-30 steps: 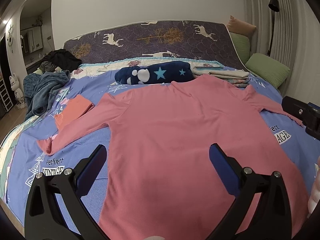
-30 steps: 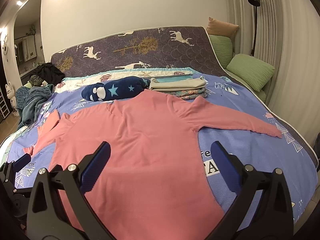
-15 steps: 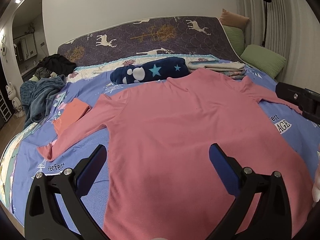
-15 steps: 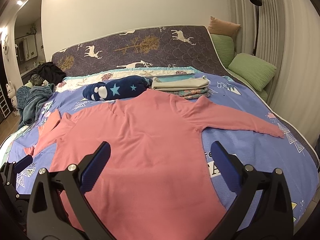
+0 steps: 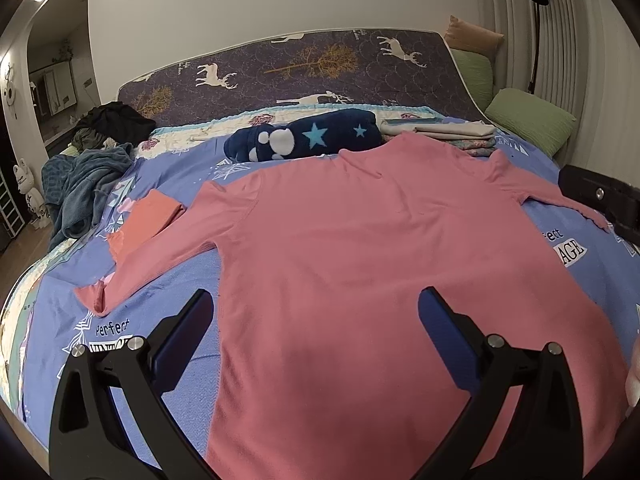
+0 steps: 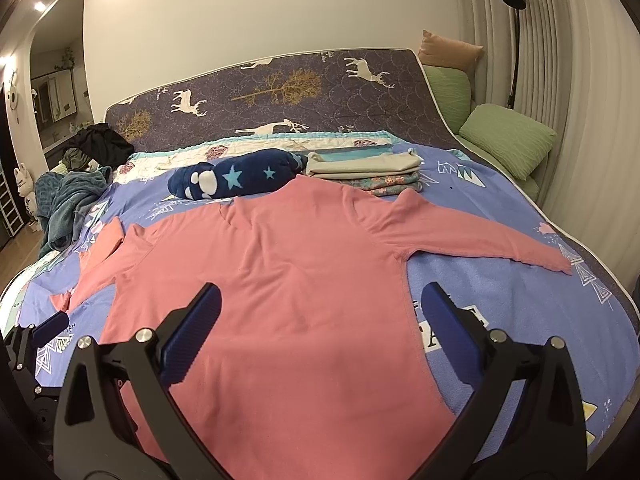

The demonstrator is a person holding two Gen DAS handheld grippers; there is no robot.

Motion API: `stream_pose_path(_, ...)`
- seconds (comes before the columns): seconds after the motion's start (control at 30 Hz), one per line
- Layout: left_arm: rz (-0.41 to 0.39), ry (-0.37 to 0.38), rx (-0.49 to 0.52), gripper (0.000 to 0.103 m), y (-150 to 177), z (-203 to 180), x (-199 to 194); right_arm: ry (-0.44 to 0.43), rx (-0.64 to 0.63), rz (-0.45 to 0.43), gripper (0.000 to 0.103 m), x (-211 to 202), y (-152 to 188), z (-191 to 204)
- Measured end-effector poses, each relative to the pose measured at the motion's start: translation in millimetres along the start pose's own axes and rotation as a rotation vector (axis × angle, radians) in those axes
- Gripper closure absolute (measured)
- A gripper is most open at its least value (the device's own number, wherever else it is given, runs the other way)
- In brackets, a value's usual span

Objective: Fold small clothes

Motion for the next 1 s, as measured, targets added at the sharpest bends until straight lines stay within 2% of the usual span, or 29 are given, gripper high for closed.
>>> stream_pose_path(0.3,-0.022,-0.034,-0.04,0.001,1,16,-1,-0.086,-0.069,-0.042,0.002,-12,0,31)
stream_pose_path(0.53,-0.026,-0.052,-0.066,0.001,3,29,0,-0.091,-0.077,-0.028,0.002,-7,2,38)
stream_pose_path(0.87,-0.035,-0.04,-0.095,0.001,5,38,1,-0.092,-0.069,-0.017,0.002,0,5,41)
stream_pose_path(1.0,-0.031,-0.049,-0.093,0.001,5,39,1,-0.062,-0.049,-0.032,0.002,3,7,34)
Point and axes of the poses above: each gripper's, at about its wrist camera, not at the fingertips, and x roughly the way its jaws point, z to its left, y to its underside, the point moved 7 cm from there along x, roughly the way its jaws point, and after that the axes turned 5 degrees about -z, right-handed, at the moved point
